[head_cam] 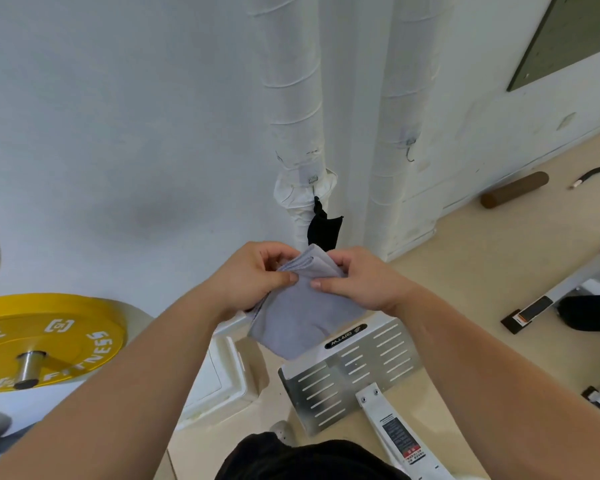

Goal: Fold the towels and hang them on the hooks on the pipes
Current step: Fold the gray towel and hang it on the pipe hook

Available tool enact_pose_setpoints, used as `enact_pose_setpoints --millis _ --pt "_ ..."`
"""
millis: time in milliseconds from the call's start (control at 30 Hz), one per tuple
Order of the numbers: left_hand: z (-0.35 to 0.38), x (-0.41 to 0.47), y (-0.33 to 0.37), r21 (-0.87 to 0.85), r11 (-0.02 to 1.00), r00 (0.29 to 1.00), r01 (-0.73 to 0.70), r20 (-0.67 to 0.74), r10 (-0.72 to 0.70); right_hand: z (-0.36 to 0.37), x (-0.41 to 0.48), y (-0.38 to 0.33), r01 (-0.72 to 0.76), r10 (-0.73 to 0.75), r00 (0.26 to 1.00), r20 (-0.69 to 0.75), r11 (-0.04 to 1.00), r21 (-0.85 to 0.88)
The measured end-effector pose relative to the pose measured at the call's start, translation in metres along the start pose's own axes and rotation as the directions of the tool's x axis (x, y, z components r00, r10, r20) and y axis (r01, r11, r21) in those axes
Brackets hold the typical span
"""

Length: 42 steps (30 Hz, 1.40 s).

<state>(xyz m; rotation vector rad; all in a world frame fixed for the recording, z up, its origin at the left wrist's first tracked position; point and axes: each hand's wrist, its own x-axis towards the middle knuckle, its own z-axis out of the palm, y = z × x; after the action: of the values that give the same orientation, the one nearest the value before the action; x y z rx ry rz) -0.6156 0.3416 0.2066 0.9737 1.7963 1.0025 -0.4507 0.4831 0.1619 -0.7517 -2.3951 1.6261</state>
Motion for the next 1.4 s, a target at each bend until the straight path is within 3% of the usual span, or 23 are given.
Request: enact_pose_setpoints --millis 133,200,267,333,433,500,633,733,833,967,1100,1200,1300,1400 --pt "-0.029 0.007 -0.032 -0.036 0.994 0.990 0.103 -0.095 -0.106 0.022 0.009 -0.009 -0.061 0.078 0.995 -0.056 0.966 0.249" --pt "-0.039 0.004 -0.054 -0.152 0.977 0.983 0.150 -0.081 -0.163 0.034 0.012 -0.012 -0.107 0.151 0.983 -0.102 0.931 0.349" --pt "-0.047 0.000 -0.081 -0.407 0.895 0.977 0.185 -0.023 -0.213 0.045 0.016 -0.019 -0.165 0.250 0.959 -0.131 0.874 0.457" --pt "-0.049 0.000 -0.102 -0.622 0.748 0.969 0.231 0.079 -0.233 0.056 0.018 -0.026 -0.189 0.317 0.938 -0.143 0.810 0.556" --pt "-0.050 -0.001 -0.110 -0.716 0.672 0.978 0.190 0.075 -0.196 0.072 0.020 -0.034 -0.207 0.384 0.910 -0.153 0.744 0.636" --pt "-0.052 0.000 -0.108 -0.668 0.736 0.980 0.110 -0.049 -0.191 0.082 0.023 -0.035 -0.233 0.439 0.879 -0.188 0.737 0.634" --pt "-0.063 0.000 -0.109 -0.522 0.849 0.927 0.081 -0.273 -0.257 0.100 0.027 -0.033 -0.309 0.540 0.803 -0.250 0.738 0.600" --pt "-0.068 -0.003 -0.113 -0.442 0.897 0.916 -0.005 -0.362 -0.173 0.114 0.028 -0.035 -0.247 0.406 0.880 -0.246 0.834 0.493" --pt "-0.078 -0.004 -0.120 -0.394 0.918 0.939 -0.052 -0.333 -0.090 0.124 0.034 -0.036 -0.237 0.356 0.879 -0.318 0.903 0.358" --pt "-0.091 -0.006 -0.134 -0.385 0.920 0.990 -0.070 -0.138 0.018 0.123 0.047 -0.046 -0.270 0.361 0.844 -0.397 0.925 0.269" --pt "-0.098 0.004 -0.144 -0.100 0.993 0.992 -0.070 -0.115 0.059 0.115 0.060 -0.059 -0.288 0.335 0.909 -0.248 0.935 0.208" --pt "-0.105 0.013 -0.144 0.103 0.990 0.979 -0.097 -0.171 0.113 0.109 0.070 -0.066 -0.318 0.308 0.943 -0.129 0.946 -0.066" --pt "-0.110 0.022 -0.142 0.158 0.983 0.971 -0.089 -0.206 0.121 0.102 0.083 -0.062 -0.289 0.282 0.957 -0.071 0.895 -0.340" --pt "-0.111 0.036 -0.135 0.178 0.982 0.966 -0.069 -0.233 0.110 0.085 0.100 -0.043 -0.291 0.300 0.953 -0.030 0.890 -0.351"
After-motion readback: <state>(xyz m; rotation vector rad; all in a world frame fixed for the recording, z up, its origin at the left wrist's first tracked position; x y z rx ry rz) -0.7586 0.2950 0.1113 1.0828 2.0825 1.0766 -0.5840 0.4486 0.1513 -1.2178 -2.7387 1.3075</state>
